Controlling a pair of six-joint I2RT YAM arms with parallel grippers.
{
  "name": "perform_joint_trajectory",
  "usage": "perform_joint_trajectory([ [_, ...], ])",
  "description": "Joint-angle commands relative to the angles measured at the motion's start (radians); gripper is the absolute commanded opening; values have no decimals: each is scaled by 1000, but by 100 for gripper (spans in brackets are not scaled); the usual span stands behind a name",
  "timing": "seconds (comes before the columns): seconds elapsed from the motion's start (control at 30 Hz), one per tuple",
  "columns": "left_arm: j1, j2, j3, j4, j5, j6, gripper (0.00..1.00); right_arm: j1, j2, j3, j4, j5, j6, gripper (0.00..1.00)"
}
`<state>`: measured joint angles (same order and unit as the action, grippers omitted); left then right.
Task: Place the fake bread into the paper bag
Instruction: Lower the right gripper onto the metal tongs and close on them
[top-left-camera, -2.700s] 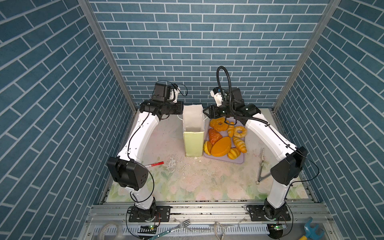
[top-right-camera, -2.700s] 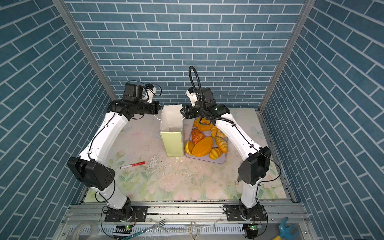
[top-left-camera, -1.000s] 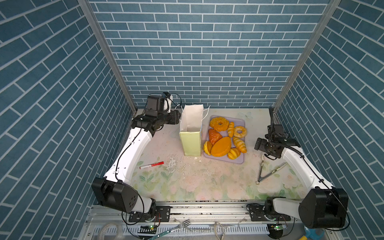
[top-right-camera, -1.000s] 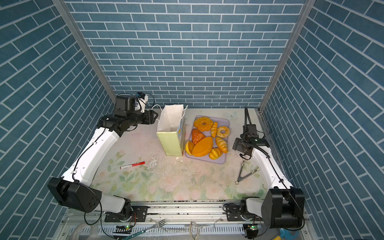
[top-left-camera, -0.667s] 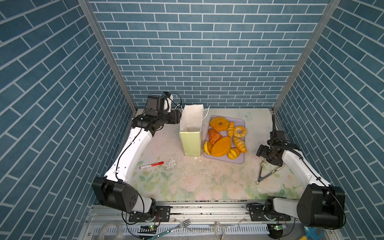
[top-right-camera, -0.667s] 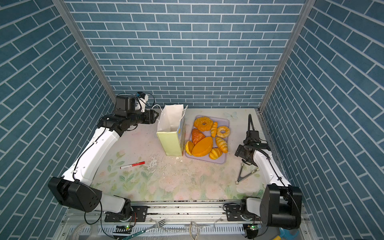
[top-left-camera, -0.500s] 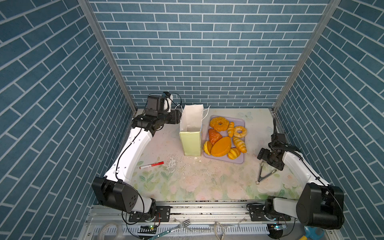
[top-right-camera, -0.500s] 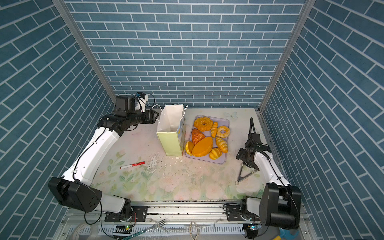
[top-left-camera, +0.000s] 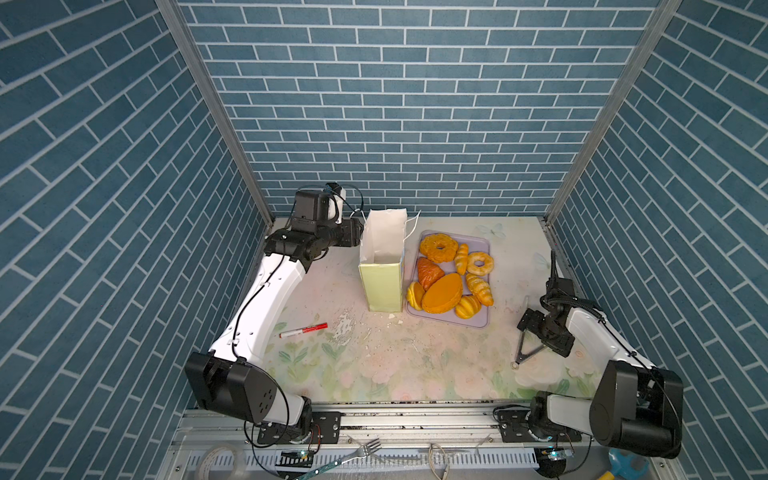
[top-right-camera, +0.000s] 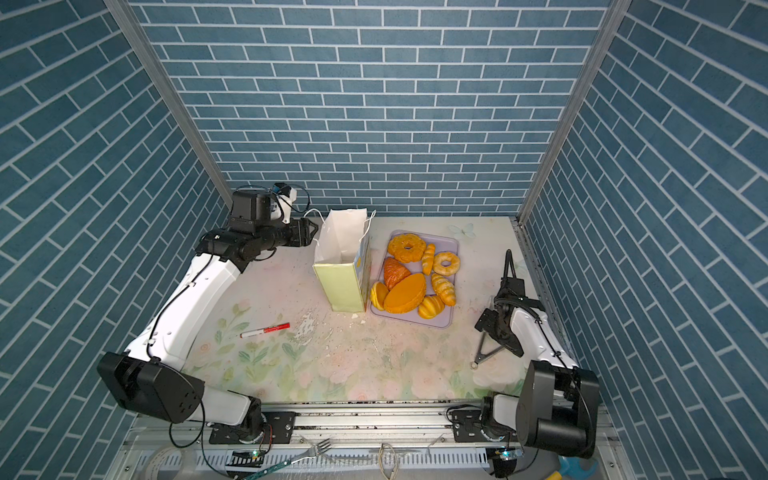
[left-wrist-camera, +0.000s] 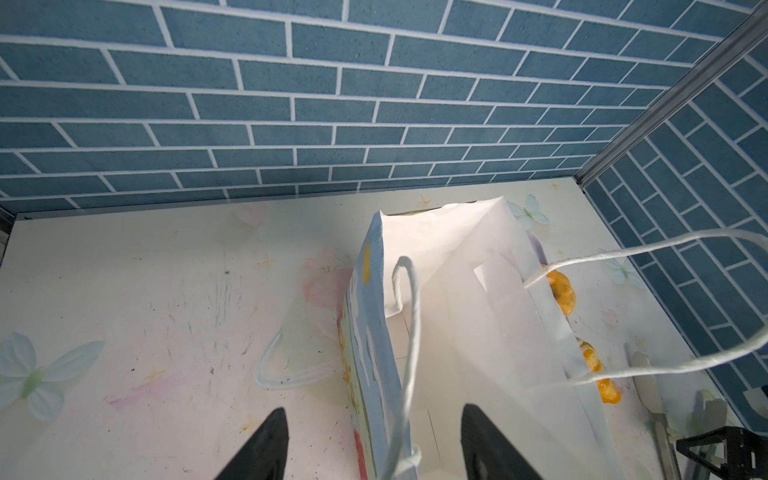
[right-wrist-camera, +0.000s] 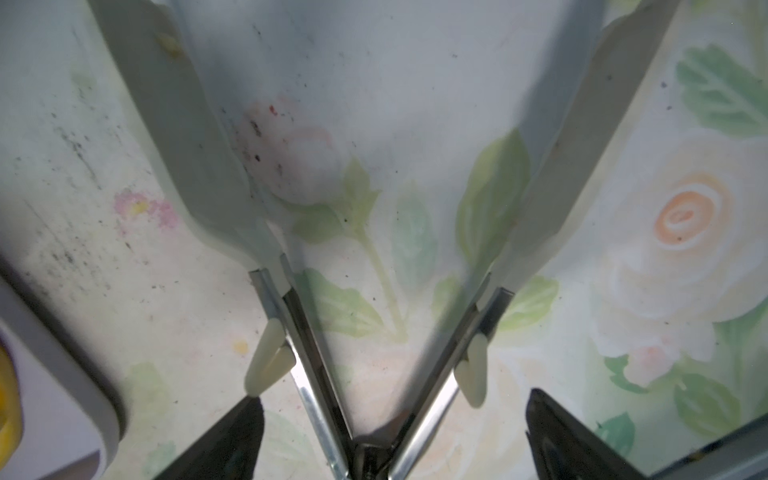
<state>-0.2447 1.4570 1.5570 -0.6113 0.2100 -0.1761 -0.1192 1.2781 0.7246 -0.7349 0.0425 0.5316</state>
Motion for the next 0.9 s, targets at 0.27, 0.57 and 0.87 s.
perform_joint_trajectory([
  [0.27,-2,3,0,8,-15,-8,67,-4,110,-36,107,-41,34,97],
  [0.57,-2,-6,-1,-5,-29,4,67,-6,210,46,127,-87,-36,85],
  [0.87,1,-13,-6,-6,-46,11,68,-5,336,216,88,-104,-193,79],
])
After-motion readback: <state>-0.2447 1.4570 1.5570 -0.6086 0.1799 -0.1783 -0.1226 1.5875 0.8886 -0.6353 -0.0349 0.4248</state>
